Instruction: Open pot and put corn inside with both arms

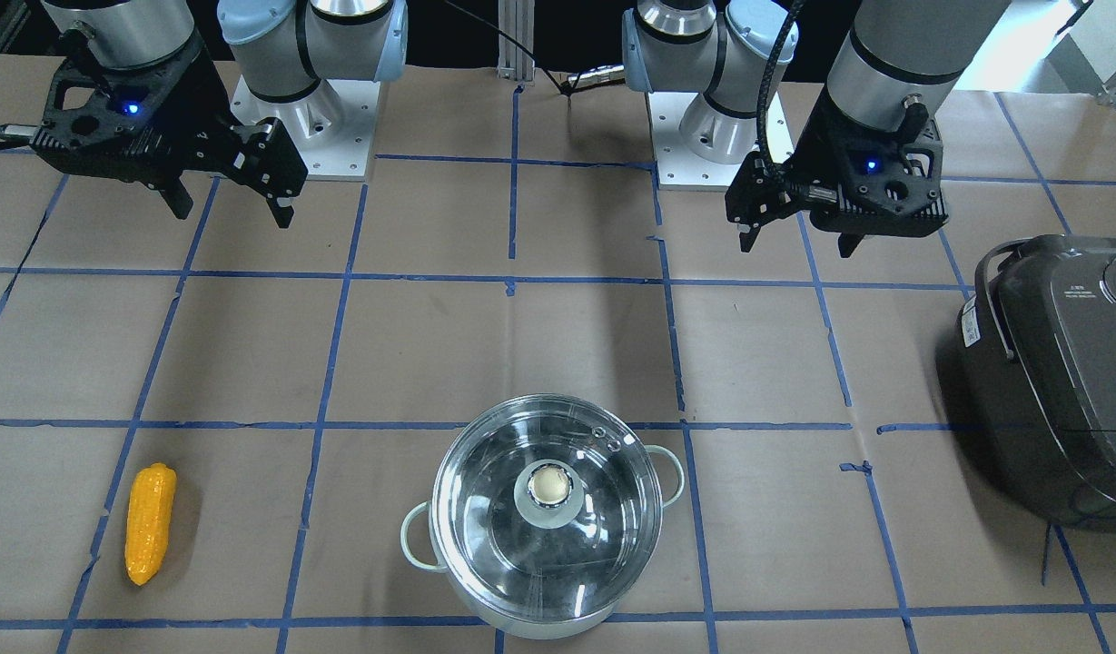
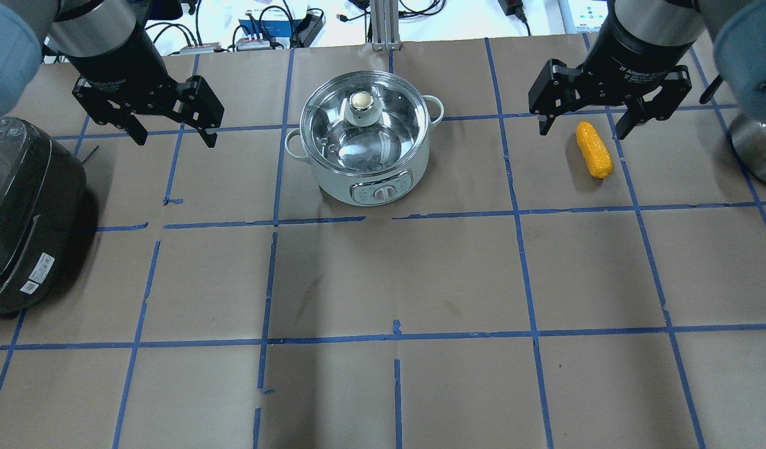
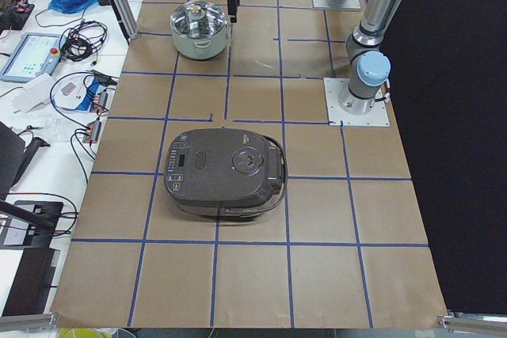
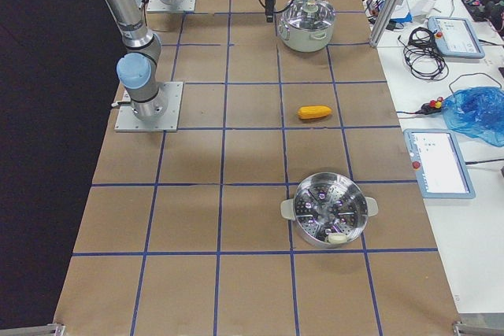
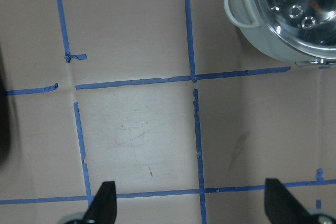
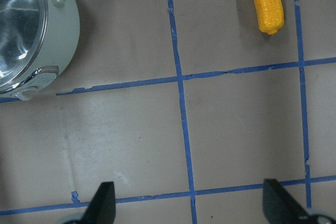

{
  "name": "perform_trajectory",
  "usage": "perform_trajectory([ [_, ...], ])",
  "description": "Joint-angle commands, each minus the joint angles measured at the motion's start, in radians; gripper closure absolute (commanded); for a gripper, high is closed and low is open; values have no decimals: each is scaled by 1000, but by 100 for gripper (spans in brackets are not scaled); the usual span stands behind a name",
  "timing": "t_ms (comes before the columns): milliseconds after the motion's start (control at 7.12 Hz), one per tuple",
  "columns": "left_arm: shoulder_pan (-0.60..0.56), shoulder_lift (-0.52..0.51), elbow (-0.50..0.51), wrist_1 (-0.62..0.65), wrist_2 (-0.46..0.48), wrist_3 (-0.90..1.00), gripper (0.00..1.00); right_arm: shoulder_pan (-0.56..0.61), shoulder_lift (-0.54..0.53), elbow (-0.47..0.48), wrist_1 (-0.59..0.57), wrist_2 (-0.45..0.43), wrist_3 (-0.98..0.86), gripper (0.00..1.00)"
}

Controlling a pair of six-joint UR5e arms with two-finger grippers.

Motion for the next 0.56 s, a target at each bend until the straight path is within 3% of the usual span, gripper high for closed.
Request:
perform_trajectory([
  [0,0,0,-1,-1,1,0,0,1,0,-1,0,-4,0,0],
  [421,0,17,-4,-14,6,-5,0,-1,0,-6,0,-3,0,0],
])
